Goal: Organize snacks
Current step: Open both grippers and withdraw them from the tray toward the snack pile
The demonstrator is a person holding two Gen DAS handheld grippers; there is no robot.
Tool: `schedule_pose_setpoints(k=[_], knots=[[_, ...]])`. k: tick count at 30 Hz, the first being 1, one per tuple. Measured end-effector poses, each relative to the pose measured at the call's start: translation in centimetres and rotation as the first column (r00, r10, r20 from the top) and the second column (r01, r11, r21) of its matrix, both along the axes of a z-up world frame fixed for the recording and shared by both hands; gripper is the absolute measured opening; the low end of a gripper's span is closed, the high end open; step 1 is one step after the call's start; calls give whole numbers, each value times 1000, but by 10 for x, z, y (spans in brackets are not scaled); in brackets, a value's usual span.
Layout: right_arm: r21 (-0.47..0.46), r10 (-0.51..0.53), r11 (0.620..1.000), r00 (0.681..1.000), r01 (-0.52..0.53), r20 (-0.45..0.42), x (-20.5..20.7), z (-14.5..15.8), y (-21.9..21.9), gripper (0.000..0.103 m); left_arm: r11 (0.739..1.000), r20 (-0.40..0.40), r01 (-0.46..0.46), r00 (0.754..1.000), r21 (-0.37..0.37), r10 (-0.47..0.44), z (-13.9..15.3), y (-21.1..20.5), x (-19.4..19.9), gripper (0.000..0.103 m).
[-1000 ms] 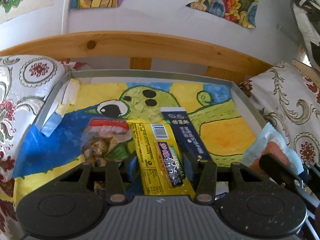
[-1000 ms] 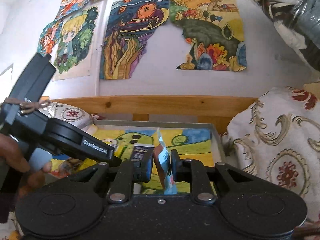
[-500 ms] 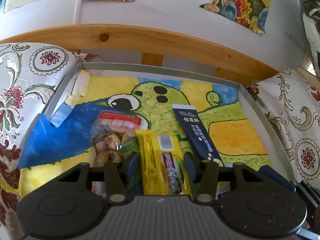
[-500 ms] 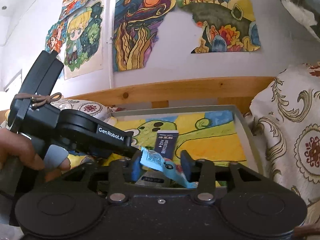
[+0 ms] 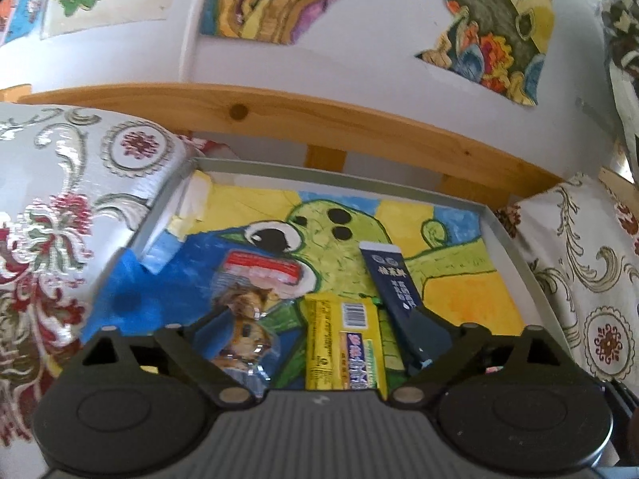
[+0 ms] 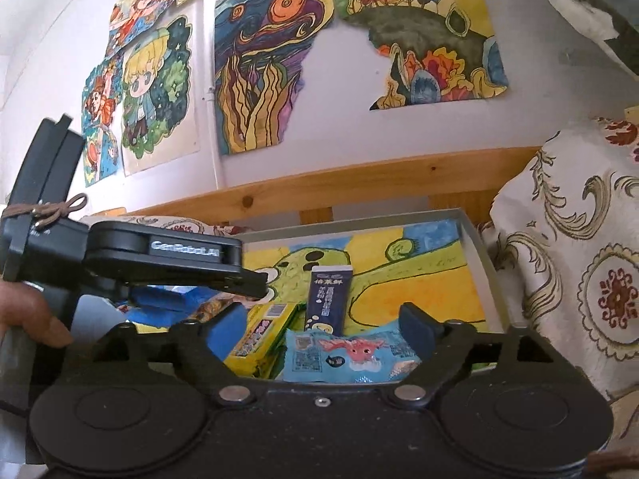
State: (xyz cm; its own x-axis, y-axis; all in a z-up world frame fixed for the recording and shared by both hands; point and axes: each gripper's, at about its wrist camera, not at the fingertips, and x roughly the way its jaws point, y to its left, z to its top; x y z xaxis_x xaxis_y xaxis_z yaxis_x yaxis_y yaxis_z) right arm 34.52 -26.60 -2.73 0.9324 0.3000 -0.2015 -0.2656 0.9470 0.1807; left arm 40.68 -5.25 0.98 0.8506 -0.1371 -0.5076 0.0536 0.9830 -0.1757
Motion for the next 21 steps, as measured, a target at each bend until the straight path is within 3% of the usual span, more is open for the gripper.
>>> schedule_pose_setpoints(k=[8,21], knots=[[3,-30,1000,999,29,33,-18,22,-2,102,999,52,-53,997,3,53,17,15,-28,102],[-15,-61,998,995,63,78,-64,58,2,102,995,95,-99,991,11,97,47,31,-92,102]])
